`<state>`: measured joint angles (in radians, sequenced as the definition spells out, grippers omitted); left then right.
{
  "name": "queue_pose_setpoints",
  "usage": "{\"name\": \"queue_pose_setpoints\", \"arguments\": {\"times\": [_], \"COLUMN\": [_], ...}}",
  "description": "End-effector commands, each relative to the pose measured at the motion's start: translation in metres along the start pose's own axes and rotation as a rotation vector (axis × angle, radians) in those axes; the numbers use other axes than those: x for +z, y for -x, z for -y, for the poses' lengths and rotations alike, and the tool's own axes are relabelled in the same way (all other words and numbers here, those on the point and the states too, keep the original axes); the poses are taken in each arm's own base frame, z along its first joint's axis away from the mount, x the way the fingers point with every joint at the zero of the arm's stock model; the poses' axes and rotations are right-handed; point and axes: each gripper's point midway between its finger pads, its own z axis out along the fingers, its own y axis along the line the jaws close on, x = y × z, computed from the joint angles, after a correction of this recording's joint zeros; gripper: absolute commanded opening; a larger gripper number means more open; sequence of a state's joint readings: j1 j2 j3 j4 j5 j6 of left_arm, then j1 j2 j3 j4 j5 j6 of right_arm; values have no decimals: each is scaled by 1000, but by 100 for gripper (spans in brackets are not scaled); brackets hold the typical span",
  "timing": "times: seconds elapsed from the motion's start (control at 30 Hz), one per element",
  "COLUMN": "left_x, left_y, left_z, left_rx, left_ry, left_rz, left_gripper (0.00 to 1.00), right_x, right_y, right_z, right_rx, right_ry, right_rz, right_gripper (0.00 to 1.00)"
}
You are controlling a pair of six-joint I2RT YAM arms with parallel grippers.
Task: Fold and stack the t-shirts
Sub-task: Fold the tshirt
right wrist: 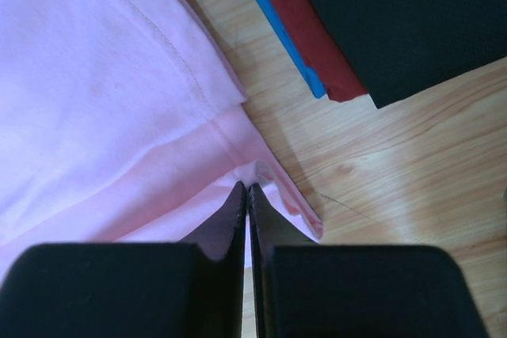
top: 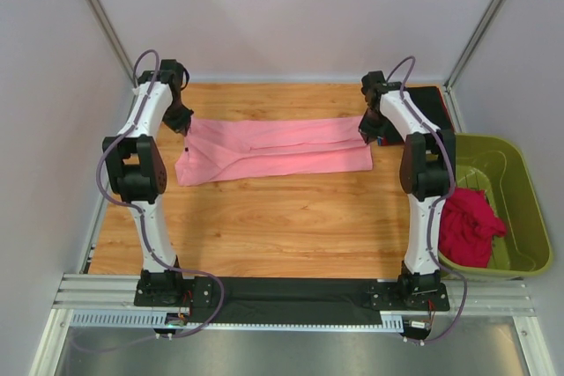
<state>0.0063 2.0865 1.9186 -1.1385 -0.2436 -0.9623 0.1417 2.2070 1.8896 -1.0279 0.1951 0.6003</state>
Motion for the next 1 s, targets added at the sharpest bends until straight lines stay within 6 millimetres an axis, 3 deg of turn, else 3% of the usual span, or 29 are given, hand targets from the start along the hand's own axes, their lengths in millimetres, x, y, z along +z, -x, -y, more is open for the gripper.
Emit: {"name": "queue_pose_setpoints", "arguments": {"times": [0.0,0.13,0.37,0.53,0.6,0.63,0.73,0.8,0.83,0.87,0.9,0.93,0.97], "left_x": [-9,-5,11,15,16,9,-7,-24,-24,-39,-41,-29,-41], "left_y": [15,19,13,18,17,22,33,41,36,39,35,20,7], "left_z": [13,24,25,29,27,27,23,15,5,-1,-8,-16,-12], "left_rx": [-2,8,14,14,18,20,60,90,106,114,119,136,171], "left_ry": [-21,-46,-22,-18,0,5,14,17,43,30,37,48,-2], "left_rz": [44,41,12,28,18,26,62,104,96,123,120,80,76], "left_gripper": [0,0,0,0,12,24,34,36,36,36,36,36,35], "right_x": [-4,-2,8,11,9,4,-14,-35,-39,-35,-42,-41,-34], "right_y": [21,22,27,42,45,49,48,46,42,29,26,20,10], "right_z": [-7,-11,-12,-20,-22,-25,-16,-7,-5,-1,1,2,3], "right_rx": [-8,-12,-11,-12,-22,-22,-28,-24,-29,-37,-36,-41,-41], "right_ry": [25,40,26,34,43,51,38,35,38,34,47,53,63], "right_rz": [52,53,53,74,73,86,91,105,100,63,63,49,26], "right_gripper": [0,0,0,4,12,20,31,32,32,31,30,27,25]}}
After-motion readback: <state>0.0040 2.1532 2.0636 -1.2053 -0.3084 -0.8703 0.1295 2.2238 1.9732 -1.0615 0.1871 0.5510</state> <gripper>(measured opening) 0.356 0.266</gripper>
